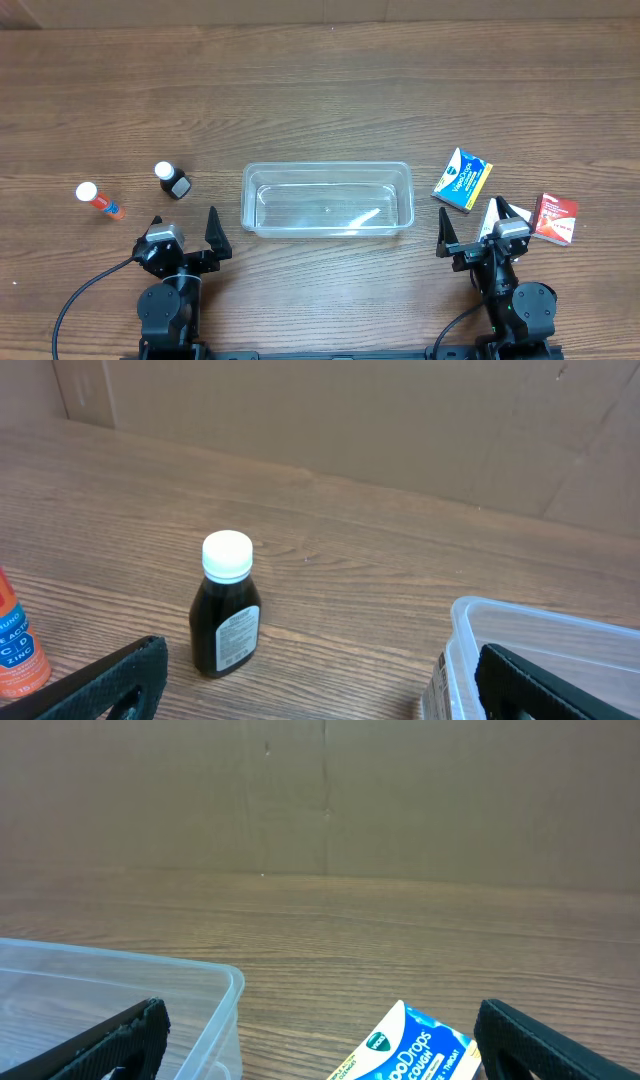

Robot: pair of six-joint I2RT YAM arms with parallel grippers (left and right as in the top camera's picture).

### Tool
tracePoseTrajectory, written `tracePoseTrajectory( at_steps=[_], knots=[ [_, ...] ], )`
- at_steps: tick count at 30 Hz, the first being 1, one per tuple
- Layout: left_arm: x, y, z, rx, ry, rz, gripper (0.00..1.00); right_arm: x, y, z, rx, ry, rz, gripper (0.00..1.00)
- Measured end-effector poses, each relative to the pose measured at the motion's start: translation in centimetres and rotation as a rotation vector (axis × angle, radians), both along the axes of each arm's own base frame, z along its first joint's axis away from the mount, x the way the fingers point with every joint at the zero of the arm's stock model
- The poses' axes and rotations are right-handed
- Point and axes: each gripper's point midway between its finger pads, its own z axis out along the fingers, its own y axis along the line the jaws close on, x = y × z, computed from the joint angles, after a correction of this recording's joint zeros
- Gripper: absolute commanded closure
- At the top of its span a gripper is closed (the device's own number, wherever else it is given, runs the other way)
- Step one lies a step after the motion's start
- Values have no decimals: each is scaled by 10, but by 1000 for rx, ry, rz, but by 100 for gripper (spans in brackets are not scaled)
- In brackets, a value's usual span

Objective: Pack container

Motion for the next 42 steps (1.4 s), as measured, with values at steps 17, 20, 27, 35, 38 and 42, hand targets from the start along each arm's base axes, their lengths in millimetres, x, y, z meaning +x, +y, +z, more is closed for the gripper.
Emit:
tracePoseTrajectory(
  at_steps=[17, 20, 27, 35, 38, 42],
  knots=[
    [0, 0, 0, 0, 0, 0, 0, 0, 0, 0, 0, 0, 0, 0],
    [0, 0, 0, 0, 0, 0, 0, 0, 0, 0, 0, 0, 0, 0],
    [0, 0, 0, 0, 0, 0, 0, 0, 0, 0, 0, 0, 0, 0],
    [0, 0, 0, 0, 0, 0, 0, 0, 0, 0, 0, -1, 0, 0],
    [0, 0, 1, -3, -5, 1, 0, 0, 0, 1, 4, -5, 0, 0],
    [0, 0, 2, -47, -9, 7, 0, 0, 0, -1, 52, 16, -3, 0]
  ],
)
